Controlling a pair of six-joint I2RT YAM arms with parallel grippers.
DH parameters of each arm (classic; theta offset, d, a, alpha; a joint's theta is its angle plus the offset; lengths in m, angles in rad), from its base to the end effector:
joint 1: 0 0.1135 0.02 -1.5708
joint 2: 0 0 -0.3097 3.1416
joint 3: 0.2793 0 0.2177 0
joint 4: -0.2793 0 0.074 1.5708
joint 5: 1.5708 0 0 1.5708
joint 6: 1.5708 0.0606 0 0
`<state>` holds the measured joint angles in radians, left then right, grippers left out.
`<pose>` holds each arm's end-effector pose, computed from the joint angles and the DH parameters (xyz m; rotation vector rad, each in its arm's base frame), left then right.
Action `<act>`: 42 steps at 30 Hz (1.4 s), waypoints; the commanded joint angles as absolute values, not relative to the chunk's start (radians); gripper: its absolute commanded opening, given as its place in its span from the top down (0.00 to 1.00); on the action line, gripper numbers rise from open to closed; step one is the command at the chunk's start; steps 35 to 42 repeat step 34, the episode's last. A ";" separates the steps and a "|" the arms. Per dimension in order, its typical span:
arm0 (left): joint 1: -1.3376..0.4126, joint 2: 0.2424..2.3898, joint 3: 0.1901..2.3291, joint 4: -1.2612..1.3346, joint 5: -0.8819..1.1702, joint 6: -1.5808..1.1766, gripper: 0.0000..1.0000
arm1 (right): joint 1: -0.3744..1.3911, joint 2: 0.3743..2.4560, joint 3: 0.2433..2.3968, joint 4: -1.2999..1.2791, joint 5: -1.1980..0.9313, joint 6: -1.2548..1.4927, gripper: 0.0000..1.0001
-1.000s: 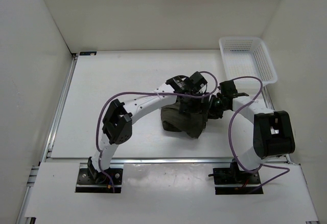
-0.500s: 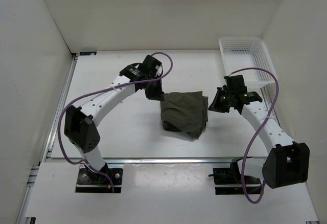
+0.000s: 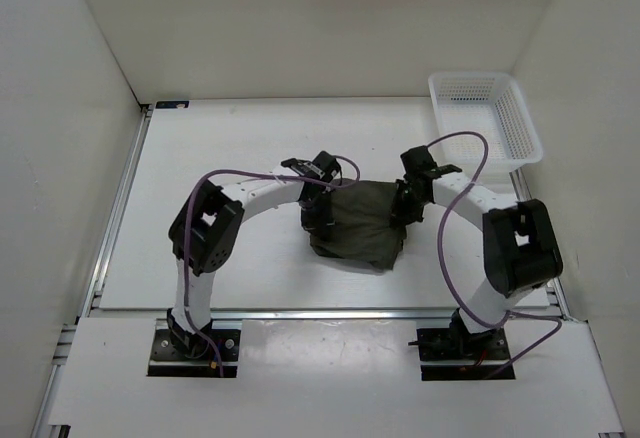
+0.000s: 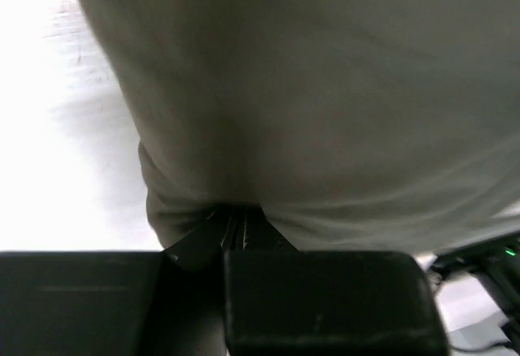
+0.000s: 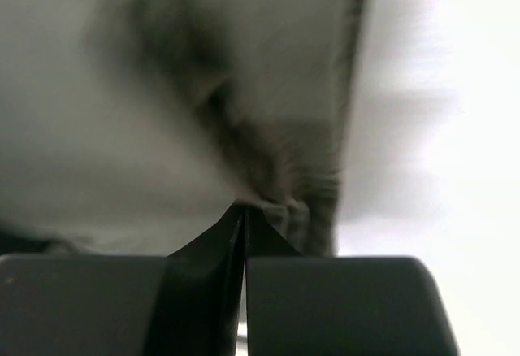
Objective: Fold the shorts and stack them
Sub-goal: Fold the shorts
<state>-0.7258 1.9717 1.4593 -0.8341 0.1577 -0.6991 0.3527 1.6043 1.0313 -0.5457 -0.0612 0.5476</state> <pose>0.2797 -0.2610 0.2179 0.0678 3.0473 -0.4067 0.2779 0.1062 0.2390 0.2474 2.7284 0.3496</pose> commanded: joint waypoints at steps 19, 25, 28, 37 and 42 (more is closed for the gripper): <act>-0.747 1.628 1.796 -1.140 -0.141 -0.531 0.10 | 0.360 1.231 1.238 -0.761 0.290 0.541 0.01; -0.680 1.410 1.790 -1.203 -0.250 -0.552 0.01 | 0.342 1.100 1.281 -0.899 0.498 0.518 0.01; -0.657 1.262 1.724 -1.203 -0.353 -0.589 0.01 | 0.342 1.014 1.281 -0.934 0.580 0.518 0.01; -0.620 1.030 1.572 -1.192 -0.497 -0.689 0.01 | 0.342 0.890 1.238 -0.956 0.653 0.532 0.01; -0.620 1.030 1.572 -1.192 -0.497 -0.689 0.01 | 0.342 0.890 1.238 -0.956 0.653 0.532 0.01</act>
